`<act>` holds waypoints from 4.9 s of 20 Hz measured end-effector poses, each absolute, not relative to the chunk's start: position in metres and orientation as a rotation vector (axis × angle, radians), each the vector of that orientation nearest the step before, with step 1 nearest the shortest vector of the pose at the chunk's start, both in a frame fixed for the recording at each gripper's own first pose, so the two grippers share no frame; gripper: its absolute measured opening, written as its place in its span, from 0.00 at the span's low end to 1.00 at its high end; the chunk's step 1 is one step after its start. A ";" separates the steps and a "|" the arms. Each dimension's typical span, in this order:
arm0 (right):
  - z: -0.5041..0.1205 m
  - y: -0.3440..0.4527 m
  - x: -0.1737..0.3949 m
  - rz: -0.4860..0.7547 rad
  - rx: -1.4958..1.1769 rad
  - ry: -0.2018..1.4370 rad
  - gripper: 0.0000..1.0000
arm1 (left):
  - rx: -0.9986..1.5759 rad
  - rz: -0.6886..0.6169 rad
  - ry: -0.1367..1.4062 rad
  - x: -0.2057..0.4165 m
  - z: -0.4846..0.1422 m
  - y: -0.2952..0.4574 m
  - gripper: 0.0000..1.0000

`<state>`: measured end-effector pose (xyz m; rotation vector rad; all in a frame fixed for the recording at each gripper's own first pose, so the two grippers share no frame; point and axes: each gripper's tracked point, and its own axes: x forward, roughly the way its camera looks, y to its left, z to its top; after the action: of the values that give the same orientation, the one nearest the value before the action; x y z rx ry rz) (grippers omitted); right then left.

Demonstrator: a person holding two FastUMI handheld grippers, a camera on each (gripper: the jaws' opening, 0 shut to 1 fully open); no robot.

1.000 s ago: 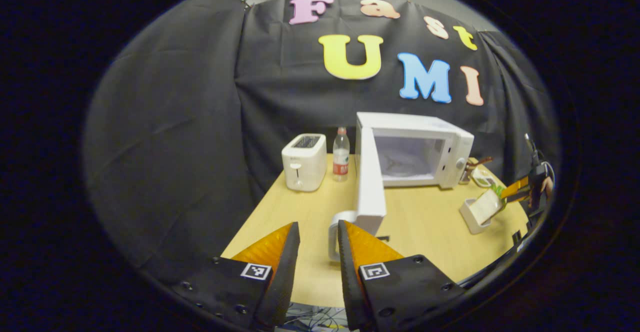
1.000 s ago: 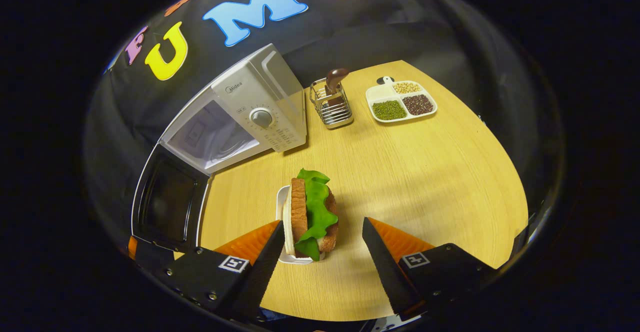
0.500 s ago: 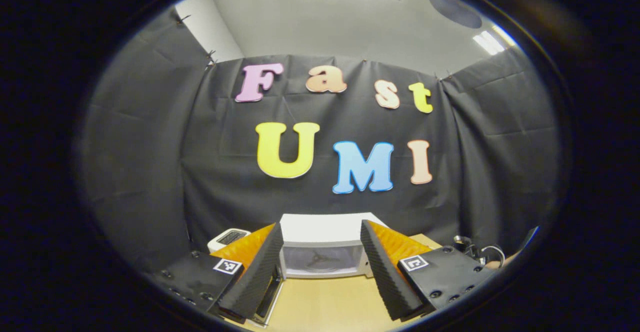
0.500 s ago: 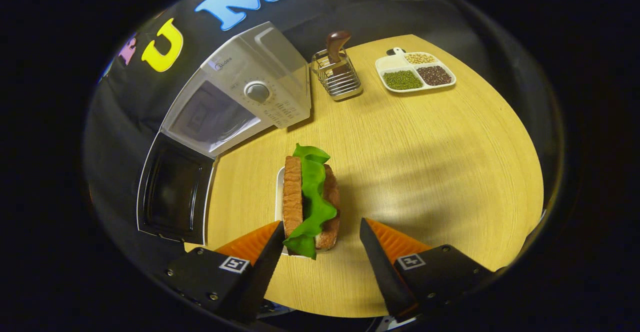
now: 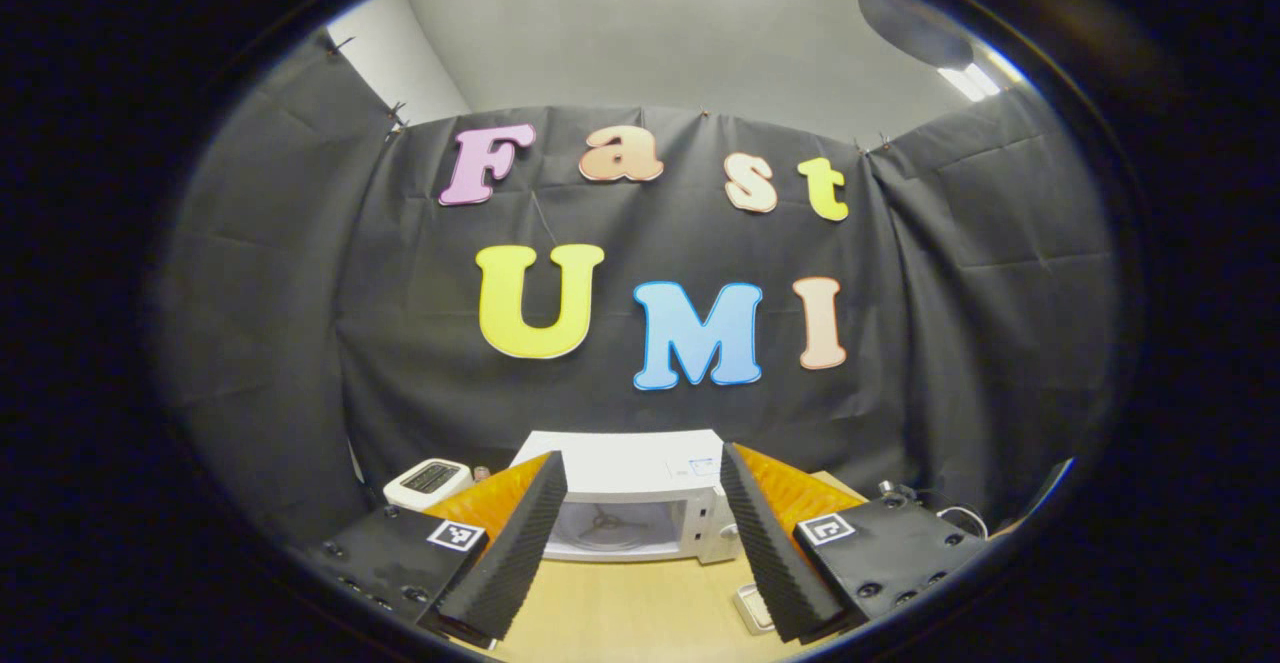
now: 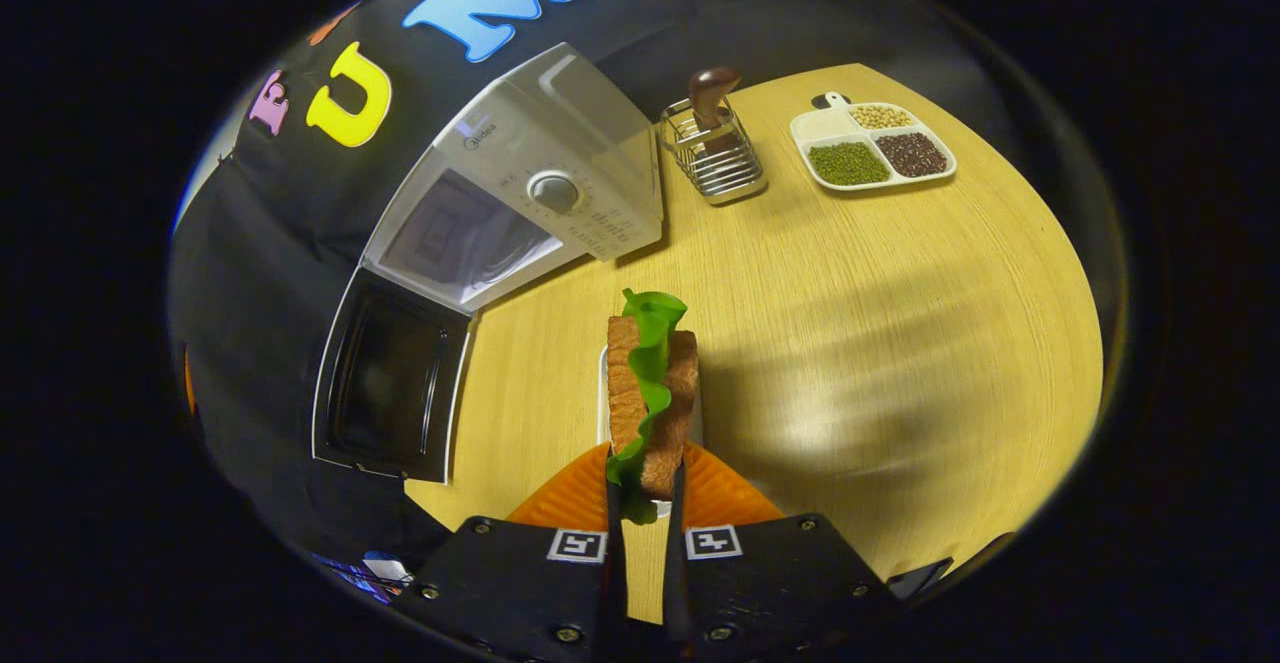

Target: Open the microwave oven with the left hand, put the food in, and close the microwave oven.

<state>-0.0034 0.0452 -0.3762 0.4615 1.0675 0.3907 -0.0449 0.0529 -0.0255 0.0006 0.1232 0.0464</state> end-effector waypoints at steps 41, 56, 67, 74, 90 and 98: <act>-0.356 0.346 0.250 -0.054 1.514 0.440 0.14 | -0.004 0.064 0.139 -0.073 -0.025 0.292 0.97; -0.413 0.374 0.254 -0.181 1.304 0.646 0.55 | -0.048 0.073 0.150 -0.053 -0.037 0.330 0.96; -0.353 0.341 0.154 0.048 0.881 0.701 0.96 | -0.067 -0.027 0.106 -0.027 -0.032 0.276 0.96; -0.245 0.280 0.087 0.224 0.392 0.470 0.96 | -0.067 -0.038 0.127 -0.028 -0.052 0.256 0.96; -0.052 0.157 0.002 0.130 0.063 0.026 0.95 | 0.002 -0.037 0.172 -0.047 -0.076 0.223 0.94; -0.051 0.168 0.009 0.186 0.076 0.040 0.95 | 0.056 0.065 0.304 -0.111 -0.131 0.289 0.09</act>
<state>0.0090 0.1682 -0.0513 0.0759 0.0397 0.1856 -0.1110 0.2885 -0.1313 0.0563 0.3041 0.0647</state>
